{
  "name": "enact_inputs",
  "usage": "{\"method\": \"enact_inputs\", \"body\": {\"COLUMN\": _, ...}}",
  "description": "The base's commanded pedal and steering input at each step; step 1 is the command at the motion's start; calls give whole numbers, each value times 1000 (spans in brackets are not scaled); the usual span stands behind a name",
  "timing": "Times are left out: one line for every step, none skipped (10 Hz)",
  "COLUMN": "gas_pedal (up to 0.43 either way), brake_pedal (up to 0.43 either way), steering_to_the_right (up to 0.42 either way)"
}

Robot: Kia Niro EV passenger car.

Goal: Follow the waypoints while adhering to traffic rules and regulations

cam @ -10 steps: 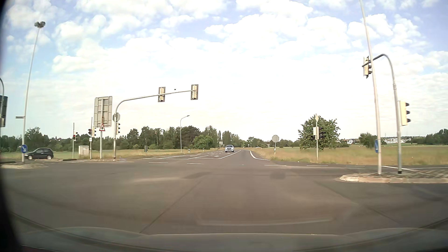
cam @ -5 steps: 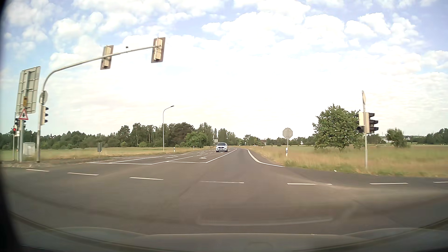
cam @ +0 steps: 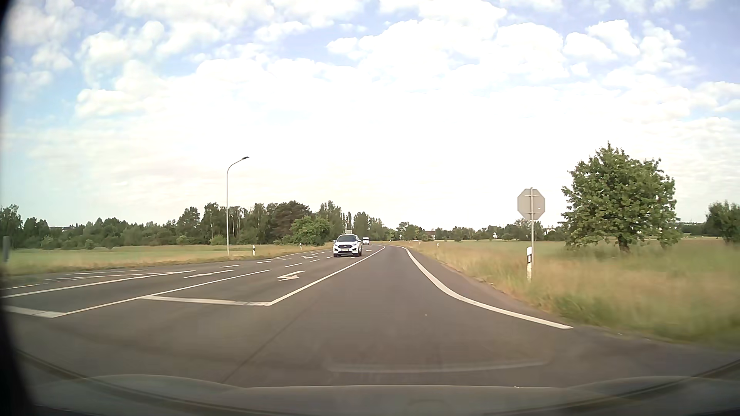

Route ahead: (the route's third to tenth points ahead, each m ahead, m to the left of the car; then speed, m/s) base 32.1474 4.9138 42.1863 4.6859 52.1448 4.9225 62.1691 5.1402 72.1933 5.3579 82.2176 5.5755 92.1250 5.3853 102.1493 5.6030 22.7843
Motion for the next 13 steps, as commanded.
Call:
{"method": "enact_inputs", "body": {"gas_pedal": 0, "brake_pedal": 30, "steering_to_the_right": 7}}
{"method": "enact_inputs", "body": {"gas_pedal": 0, "brake_pedal": 30, "steering_to_the_right": 7}}
{"method": "enact_inputs", "body": {"gas_pedal": 0, "brake_pedal": 30, "steering_to_the_right": 7}}
{"method": "enact_inputs", "body": {"gas_pedal": 0, "brake_pedal": 30, "steering_to_the_right": 7}}
{"method": "enact_inputs", "body": {"gas_pedal": 0, "brake_pedal": 30, "steering_to_the_right": 5}}
{"method": "enact_inputs", "body": {"gas_pedal": 0, "brake_pedal": 30, "steering_to_the_right": 1}}
{"method": "enact_inputs", "body": {"gas_pedal": 0, "brake_pedal": 30, "steering_to_the_right": 0}}
{"method": "enact_inputs", "body": {"gas_pedal": 0, "brake_pedal": 30, "steering_to_the_right": 0}}
{"method": "enact_inputs", "body": {"gas_pedal": 0, "brake_pedal": 30, "steering_to_the_right": 0}}
{"method": "enact_inputs", "body": {"gas_pedal": 0, "brake_pedal": 30, "steering_to_the_right": 0}}
{"method": "enact_inputs", "body": {"gas_pedal": 28, "brake_pedal": 30, "steering_to_the_right": 0}}
{"method": "enact_inputs", "body": {"gas_pedal": 79, "brake_pedal": 30, "steering_to_the_right": 0}}
{"method": "enact_inputs", "body": {"gas_pedal": 87, "brake_pedal": 30, "steering_to_the_right": 0}}
